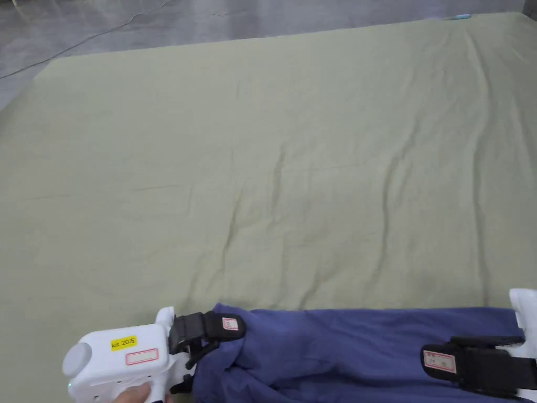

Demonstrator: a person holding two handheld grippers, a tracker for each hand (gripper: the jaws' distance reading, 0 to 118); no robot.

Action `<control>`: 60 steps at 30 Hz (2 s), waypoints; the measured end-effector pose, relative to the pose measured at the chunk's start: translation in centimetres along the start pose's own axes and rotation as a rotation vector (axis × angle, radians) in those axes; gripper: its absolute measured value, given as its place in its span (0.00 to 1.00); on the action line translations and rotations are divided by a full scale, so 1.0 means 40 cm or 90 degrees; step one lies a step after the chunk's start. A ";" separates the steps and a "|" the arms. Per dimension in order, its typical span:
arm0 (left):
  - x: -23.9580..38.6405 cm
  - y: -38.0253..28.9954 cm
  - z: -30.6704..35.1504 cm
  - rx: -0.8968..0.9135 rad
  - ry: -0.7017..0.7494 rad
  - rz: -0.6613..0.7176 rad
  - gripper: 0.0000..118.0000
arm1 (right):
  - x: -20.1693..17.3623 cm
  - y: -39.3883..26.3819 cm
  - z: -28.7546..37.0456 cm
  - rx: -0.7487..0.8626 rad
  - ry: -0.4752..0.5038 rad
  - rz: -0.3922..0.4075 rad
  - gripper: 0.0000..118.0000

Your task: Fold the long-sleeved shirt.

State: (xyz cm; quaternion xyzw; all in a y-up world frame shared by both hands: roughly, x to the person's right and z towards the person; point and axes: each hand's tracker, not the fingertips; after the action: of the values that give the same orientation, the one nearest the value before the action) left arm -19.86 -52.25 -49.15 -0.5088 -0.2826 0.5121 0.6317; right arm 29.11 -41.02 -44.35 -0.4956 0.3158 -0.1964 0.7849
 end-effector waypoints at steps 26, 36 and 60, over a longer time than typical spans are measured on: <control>0.021 0.152 0.667 0.159 0.291 -0.013 0.13 | -0.124 0.038 -0.022 0.014 0.003 0.039 0.00; 0.236 0.027 0.406 0.194 0.413 -0.087 0.13 | -0.173 0.036 -0.025 0.016 -0.086 0.083 0.00; 0.431 -0.156 -0.267 0.054 0.186 -0.223 0.91 | -0.067 -0.009 0.097 0.042 -0.090 0.017 0.00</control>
State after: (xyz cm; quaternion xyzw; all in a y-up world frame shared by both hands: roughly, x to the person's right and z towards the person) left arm -2.78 -39.67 -49.60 -0.4941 -0.2501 0.3269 0.7658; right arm 29.86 -36.95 -42.01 -0.4777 0.2594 -0.1605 0.8239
